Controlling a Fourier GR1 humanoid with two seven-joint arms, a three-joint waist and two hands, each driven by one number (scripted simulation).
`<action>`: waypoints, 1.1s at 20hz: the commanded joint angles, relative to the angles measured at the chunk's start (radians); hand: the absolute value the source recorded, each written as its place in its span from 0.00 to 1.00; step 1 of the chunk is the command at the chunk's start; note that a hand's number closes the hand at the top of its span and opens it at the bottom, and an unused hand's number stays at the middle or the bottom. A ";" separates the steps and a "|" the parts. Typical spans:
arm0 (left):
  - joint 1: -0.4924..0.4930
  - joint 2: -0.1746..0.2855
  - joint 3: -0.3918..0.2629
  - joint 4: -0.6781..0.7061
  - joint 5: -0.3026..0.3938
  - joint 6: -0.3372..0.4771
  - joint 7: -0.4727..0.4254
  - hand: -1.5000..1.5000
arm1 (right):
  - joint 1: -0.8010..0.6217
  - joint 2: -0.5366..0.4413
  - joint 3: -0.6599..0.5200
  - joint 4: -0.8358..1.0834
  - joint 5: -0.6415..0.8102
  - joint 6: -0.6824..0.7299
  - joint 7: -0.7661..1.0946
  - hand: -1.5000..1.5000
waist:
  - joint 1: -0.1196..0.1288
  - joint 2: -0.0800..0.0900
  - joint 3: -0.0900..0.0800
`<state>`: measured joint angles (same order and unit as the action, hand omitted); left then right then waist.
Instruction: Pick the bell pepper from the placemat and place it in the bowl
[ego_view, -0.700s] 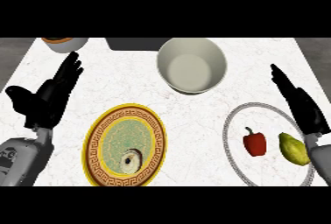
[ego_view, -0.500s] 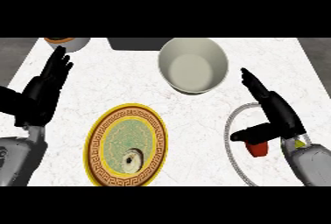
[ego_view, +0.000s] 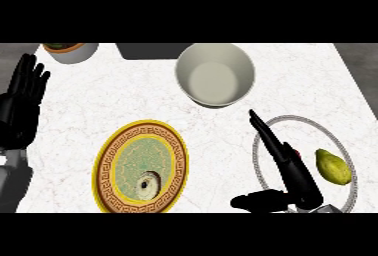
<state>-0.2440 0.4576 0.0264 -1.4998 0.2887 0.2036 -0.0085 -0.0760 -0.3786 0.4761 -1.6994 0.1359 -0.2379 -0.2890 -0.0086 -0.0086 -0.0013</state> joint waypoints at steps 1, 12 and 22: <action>-0.004 0.007 0.043 0.019 0.014 -0.023 -0.024 0.50 | 0.196 -0.093 0.036 -0.167 0.103 -0.045 -0.095 0.00 | -0.014 0.004 0.001; 0.072 -0.010 0.055 0.004 0.014 -0.052 -0.069 0.50 | 0.288 -0.472 -0.168 -0.542 0.265 0.133 0.422 0.00 | -0.016 0.003 -0.003; 0.023 -0.028 0.057 0.018 -0.004 -0.042 -0.059 0.50 | 0.263 -0.724 -0.238 -0.637 0.156 0.524 0.673 0.00 | 0.004 0.009 0.000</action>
<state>-0.2079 0.4399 0.0750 -1.4976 0.2885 0.1625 -0.0544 0.2030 -1.0230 0.2733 -2.3161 0.3339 0.1610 0.3258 -0.0110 -0.0018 -0.0027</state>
